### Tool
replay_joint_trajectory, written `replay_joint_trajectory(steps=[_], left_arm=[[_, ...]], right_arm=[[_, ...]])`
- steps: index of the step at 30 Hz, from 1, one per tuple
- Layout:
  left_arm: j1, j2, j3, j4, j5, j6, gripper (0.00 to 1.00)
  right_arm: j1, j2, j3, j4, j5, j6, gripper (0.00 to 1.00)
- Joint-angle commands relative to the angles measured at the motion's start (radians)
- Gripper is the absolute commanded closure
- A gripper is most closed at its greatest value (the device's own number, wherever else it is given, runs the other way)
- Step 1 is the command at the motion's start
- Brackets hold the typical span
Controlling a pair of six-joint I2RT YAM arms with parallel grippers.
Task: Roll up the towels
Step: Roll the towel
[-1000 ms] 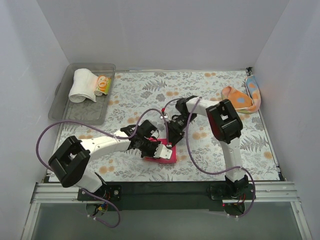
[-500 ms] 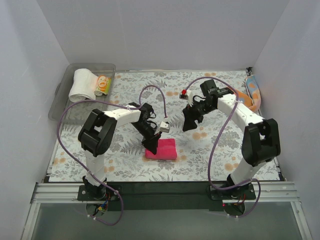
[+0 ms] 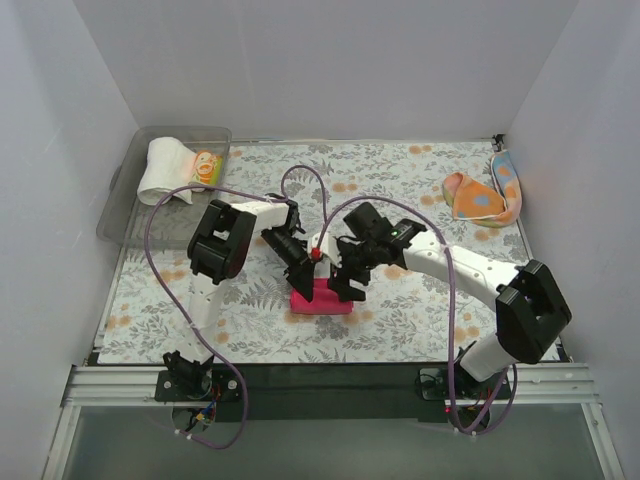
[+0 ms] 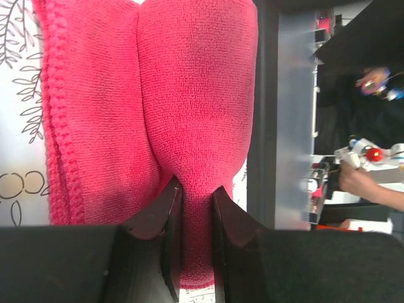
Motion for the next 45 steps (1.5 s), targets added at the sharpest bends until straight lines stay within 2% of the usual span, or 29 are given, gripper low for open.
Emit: replay_joint_trajectory(steps=[1,7,10,11,13,14,15,19,20,21,22,26,31,34,36,37,39,41,42,45], left_arm=[[0.018,0.077,0.003,0.125,-0.257,0.083,0.89],[0.029,0.103,0.018,0.141,-0.258,0.071,0.87],[0.033,0.104,0.026,0.147,-0.26,0.065,0.87],[0.036,0.104,0.031,0.147,-0.258,0.065,0.86],[0.039,0.101,0.04,0.151,-0.258,0.058,0.83],[0.042,0.092,0.043,0.156,-0.258,0.046,0.81],[0.049,0.086,0.046,0.164,-0.255,0.042,0.74],[0.072,0.022,0.069,0.155,-0.217,0.023,0.61],[0.09,0.002,0.064,0.158,-0.2,0.02,0.53],[0.101,-0.048,0.061,0.161,-0.188,0.014,0.5],[0.113,-0.07,0.058,0.167,-0.178,0.009,0.32],[0.194,-0.188,0.046,0.181,-0.131,-0.009,0.28],[0.276,-0.331,0.02,0.248,-0.109,-0.081,0.28],[0.308,-0.421,-0.084,0.312,-0.124,-0.093,0.28],[0.296,-0.55,-0.164,0.399,-0.155,-0.093,0.28],[0.287,-0.602,-0.261,0.433,-0.19,-0.096,0.27],[0.228,-0.739,-0.352,0.528,-0.247,-0.083,0.26],[0.156,-0.817,-0.484,0.602,-0.363,-0.077,0.26],[0.079,-0.906,-0.526,0.688,-0.411,-0.067,0.24],[-0.069,-1.042,-0.688,0.869,-0.545,-0.028,0.19]], right_arm=[[0.062,0.032,-0.048,0.136,0.106,-0.045,0.26],[0.151,0.084,-0.101,0.246,0.158,-0.069,0.31],[0.17,0.118,-0.135,0.28,0.183,-0.087,0.41],[0.168,0.126,-0.145,0.288,0.192,-0.089,0.55],[0.168,0.129,-0.158,0.291,0.192,-0.088,0.74],[0.17,0.124,-0.162,0.288,0.175,-0.086,0.96],[0.17,0.123,-0.17,0.286,0.166,-0.083,0.99],[0.161,0.145,-0.145,0.199,0.077,-0.081,0.99],[0.146,0.155,-0.135,0.147,0.021,-0.069,0.99],[0.135,0.17,-0.112,0.122,-0.007,-0.062,0.99],[0.124,0.178,-0.104,0.101,-0.033,-0.052,0.99],[0.054,0.214,-0.053,0.009,-0.171,-0.016,0.99],[-0.008,0.305,0.022,-0.051,-0.271,0.037,0.99],[-0.042,0.398,0.095,-0.14,-0.337,0.028,0.99],[-0.068,0.482,0.16,-0.188,-0.389,0.014,0.99],[-0.075,0.509,0.178,-0.223,-0.403,0.011,0.99],[-0.101,0.578,0.229,-0.257,-0.445,-0.005,0.99],[-0.127,0.619,0.256,-0.293,-0.486,-0.015,0.99],[-0.137,0.661,0.287,-0.307,-0.495,-0.026,0.99],[-0.166,0.739,0.324,-0.353,-0.537,-0.044,0.99]])
